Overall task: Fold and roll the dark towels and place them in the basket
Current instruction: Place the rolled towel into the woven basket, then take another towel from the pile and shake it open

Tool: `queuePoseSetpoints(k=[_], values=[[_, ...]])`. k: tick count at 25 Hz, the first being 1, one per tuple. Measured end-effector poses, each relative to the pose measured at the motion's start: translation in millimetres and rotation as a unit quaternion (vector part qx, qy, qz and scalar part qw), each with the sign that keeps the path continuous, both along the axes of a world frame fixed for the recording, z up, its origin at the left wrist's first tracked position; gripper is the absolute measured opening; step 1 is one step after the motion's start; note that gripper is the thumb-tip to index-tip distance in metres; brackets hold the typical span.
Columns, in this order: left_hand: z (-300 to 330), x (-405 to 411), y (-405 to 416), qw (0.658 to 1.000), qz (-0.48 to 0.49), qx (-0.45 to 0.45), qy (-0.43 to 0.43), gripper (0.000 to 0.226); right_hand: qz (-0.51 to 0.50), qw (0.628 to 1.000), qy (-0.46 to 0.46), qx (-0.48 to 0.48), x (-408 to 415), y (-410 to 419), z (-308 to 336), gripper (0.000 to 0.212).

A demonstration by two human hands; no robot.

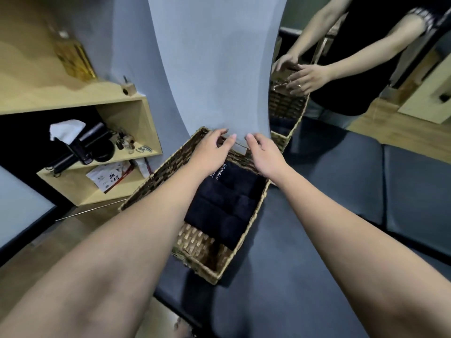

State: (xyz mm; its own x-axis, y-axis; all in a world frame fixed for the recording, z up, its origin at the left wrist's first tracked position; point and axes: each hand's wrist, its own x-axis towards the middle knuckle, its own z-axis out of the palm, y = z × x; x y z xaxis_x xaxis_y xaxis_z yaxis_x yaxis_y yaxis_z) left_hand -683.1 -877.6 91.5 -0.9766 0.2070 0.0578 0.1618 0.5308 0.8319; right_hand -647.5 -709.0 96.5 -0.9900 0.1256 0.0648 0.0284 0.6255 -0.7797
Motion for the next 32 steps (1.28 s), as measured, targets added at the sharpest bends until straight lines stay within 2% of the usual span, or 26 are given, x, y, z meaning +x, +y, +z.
queuePoseSetpoints(k=[7,10,16,23,32], values=[[26,8,9,0.994,-0.087,-0.035,0.052,0.052,-0.041,0.996,0.073,0.031,36,1,13,0.037],[28,17,22,0.986,-0.141,-0.050,0.072,0.052,-0.098,0.992,0.073,0.043,64,5,9,0.038],[23,73,89,0.960,-0.273,-0.019,0.059,0.049,-0.240,0.967,0.063,0.061,159,47,6,0.039],[16,215,213,0.876,-0.476,-0.026,0.073,0.049,-0.432,0.899,0.044,0.047,345,125,8,0.030],[-10,431,350,0.771,-0.632,-0.045,0.054,0.051,-0.583,0.811,0.005,0.050,592,196,-26,0.033]])
